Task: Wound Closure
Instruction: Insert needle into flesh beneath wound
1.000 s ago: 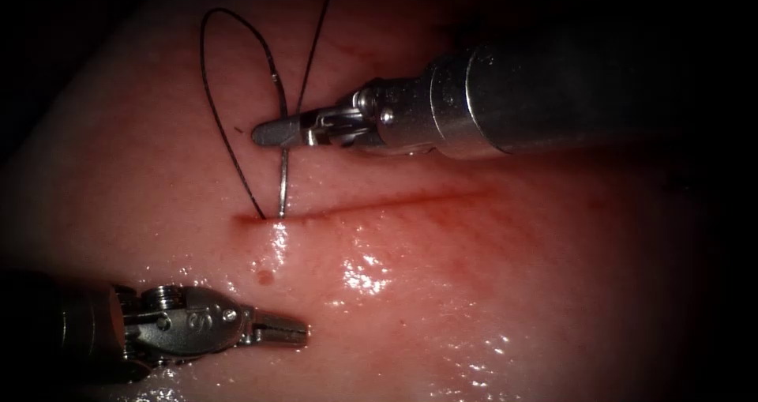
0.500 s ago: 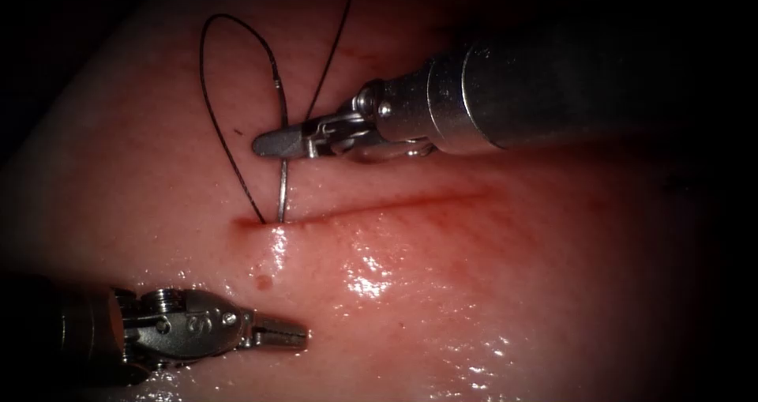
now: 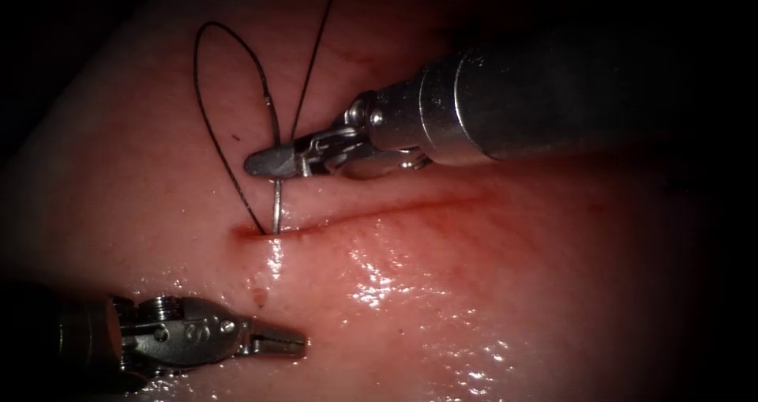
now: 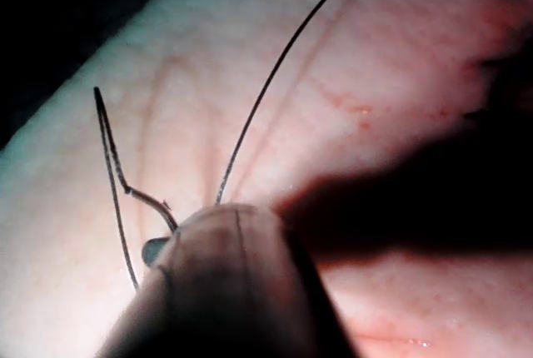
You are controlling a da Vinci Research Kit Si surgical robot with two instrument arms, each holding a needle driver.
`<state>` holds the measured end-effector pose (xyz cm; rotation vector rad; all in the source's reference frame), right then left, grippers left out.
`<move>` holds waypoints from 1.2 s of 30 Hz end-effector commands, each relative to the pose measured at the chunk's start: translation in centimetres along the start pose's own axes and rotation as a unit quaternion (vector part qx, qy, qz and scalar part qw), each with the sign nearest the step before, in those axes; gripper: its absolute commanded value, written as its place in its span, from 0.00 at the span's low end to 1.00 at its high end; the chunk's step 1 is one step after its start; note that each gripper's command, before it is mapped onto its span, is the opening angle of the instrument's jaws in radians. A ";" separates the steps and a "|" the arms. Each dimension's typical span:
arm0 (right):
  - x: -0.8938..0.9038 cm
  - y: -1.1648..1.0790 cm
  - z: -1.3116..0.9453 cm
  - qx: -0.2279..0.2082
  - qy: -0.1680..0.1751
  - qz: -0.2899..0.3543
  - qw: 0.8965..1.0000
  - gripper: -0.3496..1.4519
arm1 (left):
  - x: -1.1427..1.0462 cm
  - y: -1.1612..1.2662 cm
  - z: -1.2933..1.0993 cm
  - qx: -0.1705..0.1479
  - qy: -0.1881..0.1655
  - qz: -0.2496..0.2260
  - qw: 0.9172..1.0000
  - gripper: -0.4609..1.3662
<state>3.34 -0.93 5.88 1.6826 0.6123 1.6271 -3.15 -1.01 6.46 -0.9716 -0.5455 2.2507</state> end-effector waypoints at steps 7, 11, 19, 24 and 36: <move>-0.11 -0.01 0.03 -0.003 -0.007 0.002 1.000 0.00 | 0.00 0.00 0.00 -0.004 0.000 0.003 1.000 0.06; -0.19 0.00 0.07 -0.005 -0.018 0.014 1.000 0.00 | -0.01 0.00 -0.01 -0.004 0.000 0.003 1.000 0.06; -0.47 -0.02 0.15 0.001 -0.041 0.024 0.999 0.00 | 0.00 -0.01 -0.03 -0.005 0.000 0.006 1.000 0.06; -0.57 0.03 0.19 -0.001 -0.045 0.026 0.999 0.00 | 0.00 -0.02 -0.04 -0.006 0.000 0.006 1.000 0.06; -0.83 0.18 0.27 -0.007 -0.057 0.034 0.998 0.00 | 0.02 -0.04 -0.07 -0.007 0.000 0.008 1.000 0.06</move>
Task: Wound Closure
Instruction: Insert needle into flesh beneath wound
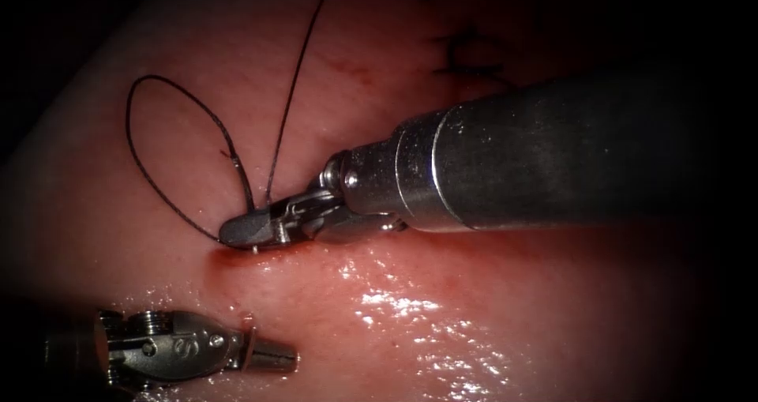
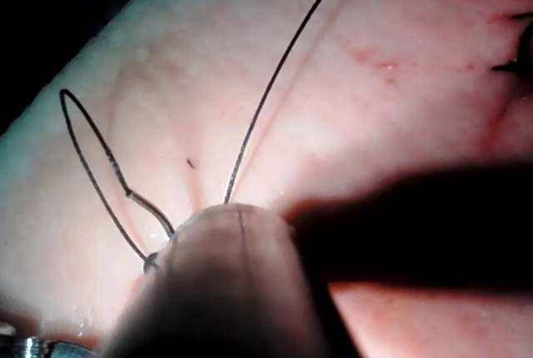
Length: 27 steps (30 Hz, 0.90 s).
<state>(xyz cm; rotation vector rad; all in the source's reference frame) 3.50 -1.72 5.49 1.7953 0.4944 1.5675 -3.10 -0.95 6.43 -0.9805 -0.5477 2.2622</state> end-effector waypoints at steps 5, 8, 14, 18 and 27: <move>0.01 -0.02 -0.02 -0.001 0.003 -0.021 1.000 0.00 | 0.01 0.01 0.00 -0.004 0.000 0.000 1.000 0.06; 0.11 -0.08 -0.10 0.005 0.031 -0.063 0.998 0.00 | 0.01 0.01 0.00 -0.003 0.000 0.000 1.000 0.06; 0.44 -0.23 -0.32 0.039 0.098 -0.254 0.961 0.43 | 0.00 0.01 -0.01 -0.004 0.000 0.001 1.000 0.06; 0.64 -0.30 -0.42 0.030 0.120 -0.310 0.943 0.76 | 0.00 0.01 -0.01 -0.004 0.000 0.001 1.000 0.06; 1.10 -0.33 -0.62 0.007 0.156 -0.406 0.900 0.84 | -0.02 0.01 -0.04 -0.005 -0.002 0.002 1.000 0.06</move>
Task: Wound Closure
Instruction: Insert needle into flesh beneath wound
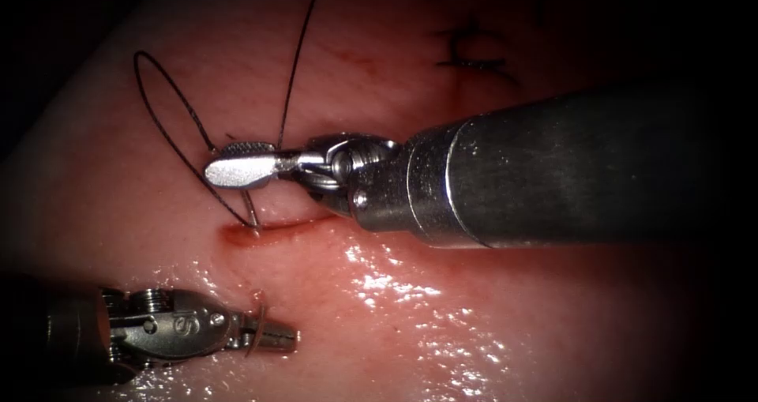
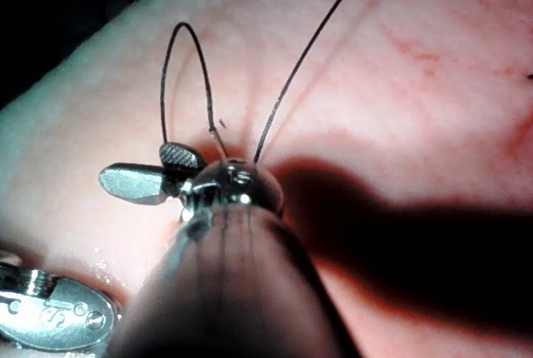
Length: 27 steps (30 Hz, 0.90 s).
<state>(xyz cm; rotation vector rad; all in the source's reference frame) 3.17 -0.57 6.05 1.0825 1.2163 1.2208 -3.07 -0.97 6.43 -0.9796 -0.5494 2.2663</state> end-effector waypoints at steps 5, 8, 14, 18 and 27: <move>0.11 0.14 -0.01 -0.029 -0.011 -0.036 0.999 0.82 | -0.02 0.01 -0.03 -0.006 0.000 0.001 1.000 0.06; 0.14 0.22 -0.01 -0.041 -0.024 -0.064 0.997 0.81 | -0.04 0.01 -0.05 -0.007 0.000 0.002 1.000 0.06; 0.12 0.25 -0.07 -0.053 -0.045 -0.091 0.993 0.80 | -0.06 0.01 -0.07 -0.007 0.000 0.003 1.000 0.06; 0.12 0.09 -0.18 -0.040 -0.041 -0.088 0.994 0.78 | -0.07 0.01 -0.07 -0.008 0.000 0.003 1.000 0.06; 0.19 0.01 -0.44 -0.038 -0.045 -0.083 0.995 0.78 | -0.06 0.02 -0.05 -0.007 0.000 0.003 1.000 0.06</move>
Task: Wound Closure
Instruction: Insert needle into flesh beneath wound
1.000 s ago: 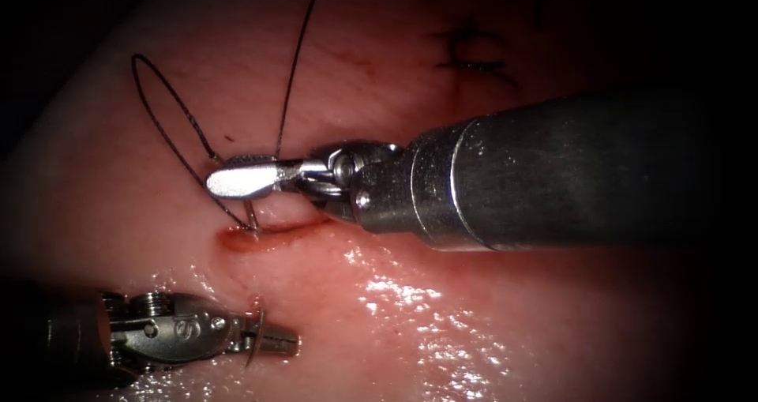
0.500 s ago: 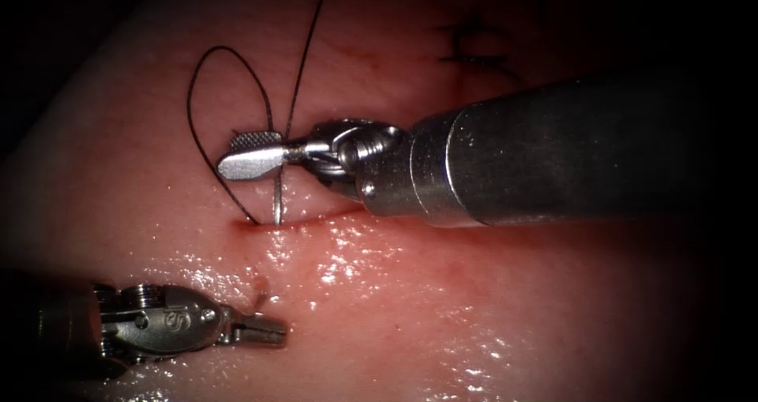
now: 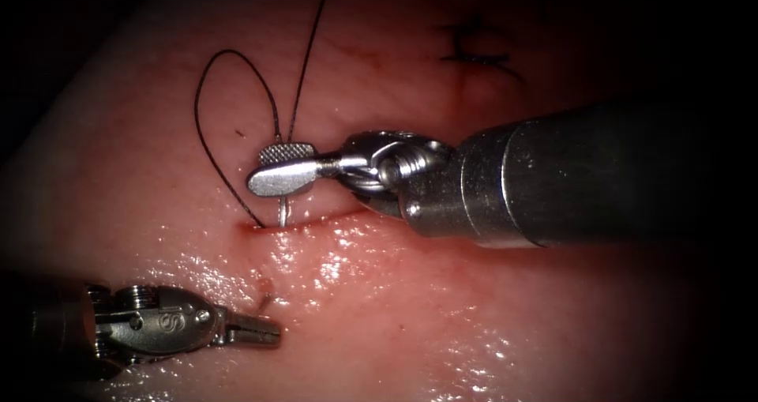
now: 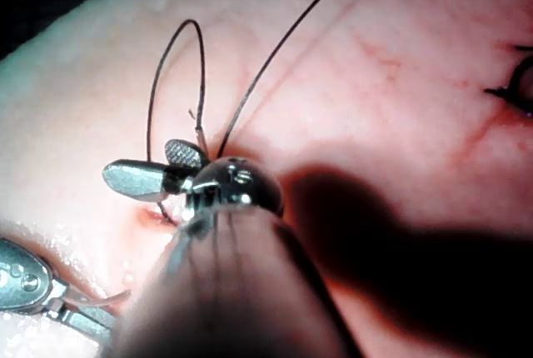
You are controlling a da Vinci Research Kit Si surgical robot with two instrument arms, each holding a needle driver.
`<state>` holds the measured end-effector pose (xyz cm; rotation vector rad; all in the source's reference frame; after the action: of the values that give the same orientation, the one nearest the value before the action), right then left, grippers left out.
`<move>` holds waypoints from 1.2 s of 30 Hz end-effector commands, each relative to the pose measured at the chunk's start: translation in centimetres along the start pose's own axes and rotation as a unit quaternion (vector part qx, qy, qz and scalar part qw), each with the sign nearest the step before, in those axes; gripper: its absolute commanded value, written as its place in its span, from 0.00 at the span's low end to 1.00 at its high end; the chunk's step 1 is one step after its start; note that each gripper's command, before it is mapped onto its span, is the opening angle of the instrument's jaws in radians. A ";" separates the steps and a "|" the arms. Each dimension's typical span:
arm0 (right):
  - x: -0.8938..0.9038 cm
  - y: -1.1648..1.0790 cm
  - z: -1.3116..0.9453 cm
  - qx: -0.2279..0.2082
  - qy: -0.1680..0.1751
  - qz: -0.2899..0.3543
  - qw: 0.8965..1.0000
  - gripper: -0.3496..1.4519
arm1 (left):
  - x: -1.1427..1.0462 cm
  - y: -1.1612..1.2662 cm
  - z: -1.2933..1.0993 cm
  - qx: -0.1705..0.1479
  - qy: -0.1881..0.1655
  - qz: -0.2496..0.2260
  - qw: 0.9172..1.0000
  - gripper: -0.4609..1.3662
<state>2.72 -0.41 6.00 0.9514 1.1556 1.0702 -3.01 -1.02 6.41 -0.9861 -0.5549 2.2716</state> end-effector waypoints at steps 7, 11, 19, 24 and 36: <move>0.05 0.23 -0.06 -0.012 0.009 -0.001 1.000 0.78 | -0.01 0.00 -0.01 -0.004 -0.002 0.000 1.000 0.06; 0.04 0.40 -0.01 -0.017 0.012 -0.006 1.000 0.78 | -0.03 0.00 -0.02 -0.005 -0.002 0.001 1.000 0.06; -0.07 0.65 0.20 -0.022 0.012 -0.017 1.000 0.77 | -0.03 0.01 -0.03 -0.005 -0.002 0.001 1.000 0.06; -0.11 0.71 0.35 -0.025 0.014 -0.020 0.999 0.72 | -0.05 0.01 -0.06 -0.004 -0.002 0.001 1.000 0.06; -0.26 0.63 0.38 -0.069 0.009 0.186 0.980 0.00 | -0.08 -0.01 -0.09 -0.006 -0.003 0.003 1.000 0.06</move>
<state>2.99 -0.58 6.70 1.0941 0.9202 1.4478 -2.89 -1.05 6.39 -0.9844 -0.5585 2.2801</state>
